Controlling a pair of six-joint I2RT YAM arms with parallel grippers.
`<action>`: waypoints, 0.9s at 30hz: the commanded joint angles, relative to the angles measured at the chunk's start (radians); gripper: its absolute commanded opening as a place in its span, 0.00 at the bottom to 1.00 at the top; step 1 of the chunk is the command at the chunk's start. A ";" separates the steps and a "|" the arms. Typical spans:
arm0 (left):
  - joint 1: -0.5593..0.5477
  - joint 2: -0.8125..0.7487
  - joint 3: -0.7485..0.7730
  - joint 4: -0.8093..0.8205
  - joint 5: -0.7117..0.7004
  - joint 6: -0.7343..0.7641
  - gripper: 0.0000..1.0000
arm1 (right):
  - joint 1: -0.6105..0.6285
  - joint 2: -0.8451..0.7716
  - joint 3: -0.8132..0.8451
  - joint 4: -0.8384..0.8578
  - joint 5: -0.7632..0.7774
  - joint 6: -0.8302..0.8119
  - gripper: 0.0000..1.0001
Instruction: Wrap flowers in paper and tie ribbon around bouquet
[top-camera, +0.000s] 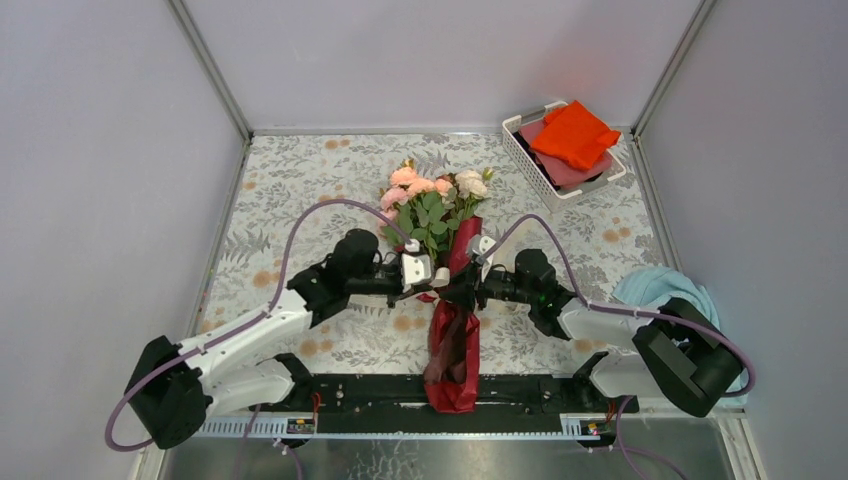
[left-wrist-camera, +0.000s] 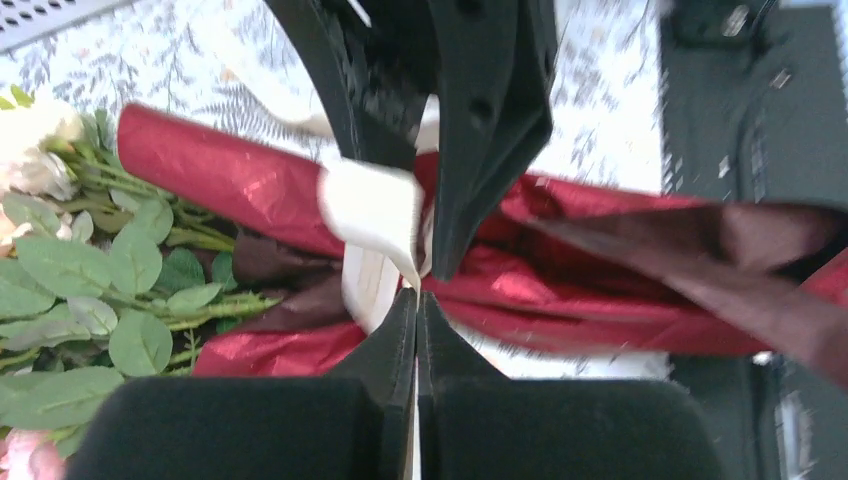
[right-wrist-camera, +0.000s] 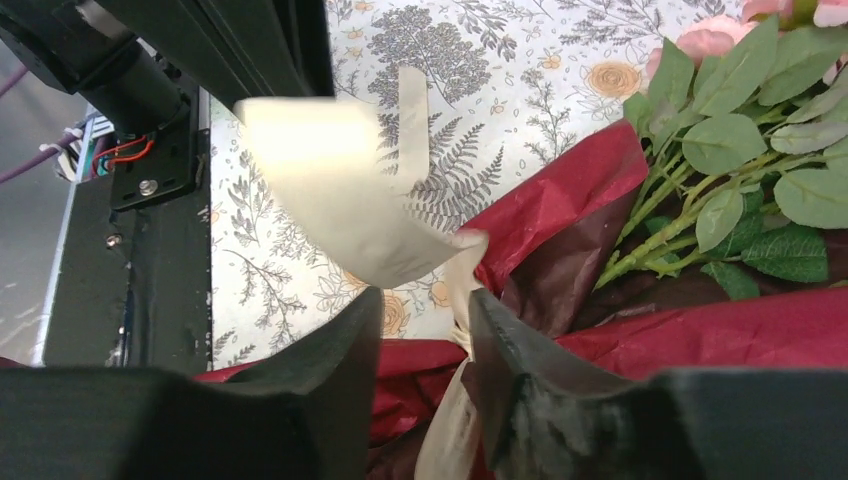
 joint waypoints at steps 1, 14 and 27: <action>-0.003 -0.030 -0.007 0.127 0.069 -0.296 0.00 | 0.004 -0.091 0.053 -0.100 0.050 -0.052 0.54; -0.003 -0.033 -0.106 0.302 -0.034 -0.355 0.00 | 0.004 -0.307 0.051 -0.331 -0.059 -0.029 0.89; -0.004 -0.019 -0.111 0.322 -0.035 -0.303 0.00 | 0.004 -0.193 0.106 -0.170 -0.076 0.024 0.63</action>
